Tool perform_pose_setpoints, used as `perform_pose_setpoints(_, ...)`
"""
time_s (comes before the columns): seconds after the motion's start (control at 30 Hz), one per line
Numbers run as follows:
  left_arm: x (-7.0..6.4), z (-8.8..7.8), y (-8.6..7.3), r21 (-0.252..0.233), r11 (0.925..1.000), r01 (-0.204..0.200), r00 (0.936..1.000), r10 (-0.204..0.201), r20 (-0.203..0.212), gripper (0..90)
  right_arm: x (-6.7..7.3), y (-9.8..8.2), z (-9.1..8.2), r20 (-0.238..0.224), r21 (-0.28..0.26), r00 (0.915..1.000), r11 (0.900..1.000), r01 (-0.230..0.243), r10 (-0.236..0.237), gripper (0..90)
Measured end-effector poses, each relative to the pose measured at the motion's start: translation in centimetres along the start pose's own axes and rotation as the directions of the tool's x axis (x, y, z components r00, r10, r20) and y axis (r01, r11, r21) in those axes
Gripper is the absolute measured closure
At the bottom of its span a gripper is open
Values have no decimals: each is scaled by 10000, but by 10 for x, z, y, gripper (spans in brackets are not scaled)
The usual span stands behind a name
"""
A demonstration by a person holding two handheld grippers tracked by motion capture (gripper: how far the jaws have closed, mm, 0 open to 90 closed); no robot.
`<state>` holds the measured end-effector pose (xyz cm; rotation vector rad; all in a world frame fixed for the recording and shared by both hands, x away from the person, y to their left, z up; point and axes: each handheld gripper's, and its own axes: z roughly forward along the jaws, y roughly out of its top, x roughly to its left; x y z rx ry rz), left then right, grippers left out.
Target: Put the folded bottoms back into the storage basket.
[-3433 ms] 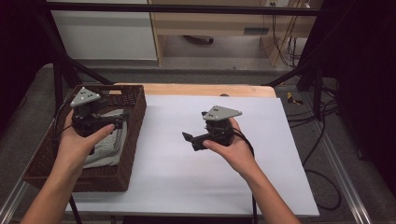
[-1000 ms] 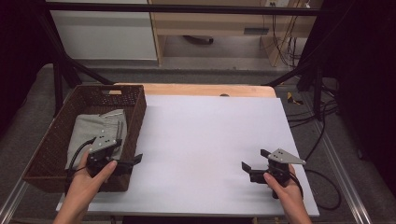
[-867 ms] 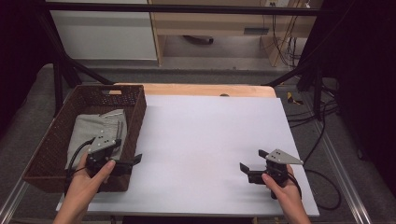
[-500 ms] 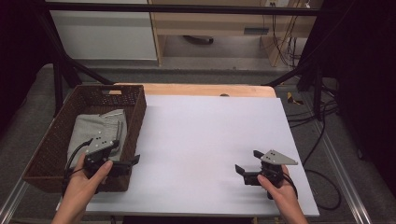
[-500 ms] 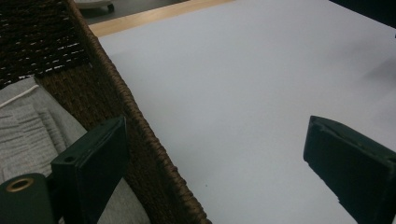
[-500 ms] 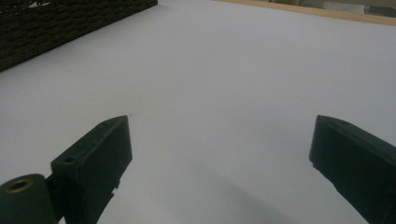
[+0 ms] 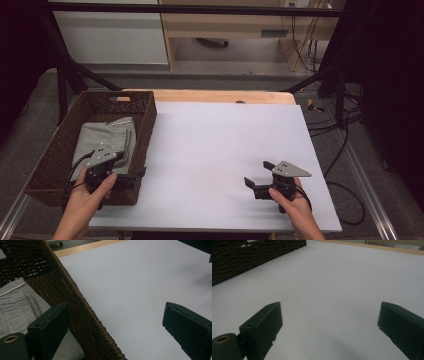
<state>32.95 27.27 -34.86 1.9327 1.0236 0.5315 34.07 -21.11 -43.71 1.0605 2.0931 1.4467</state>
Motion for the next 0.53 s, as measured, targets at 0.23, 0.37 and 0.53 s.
perform_pose_setpoints(0.23, 1, 0, 0, -52, 10000, 74, 10000, -74, -53, 74, -5, 6, 15, 319, -317, 9995, 9995, -71, 82, 63)
perform_pose_setpoints(0.37, -1, 1, -1, 2, 10000, 2, 10000, -2, -36, 73, -12, 11, 23, 576, -439, 9979, 9987, -255, 280, 71)
perform_pose_setpoints(0.53, -1, 2, -1, -25, 10000, -10, 10000, 10, -18, 73, -12, 9, 24, 727, -228, 9973, 9997, -91, 107, 72)
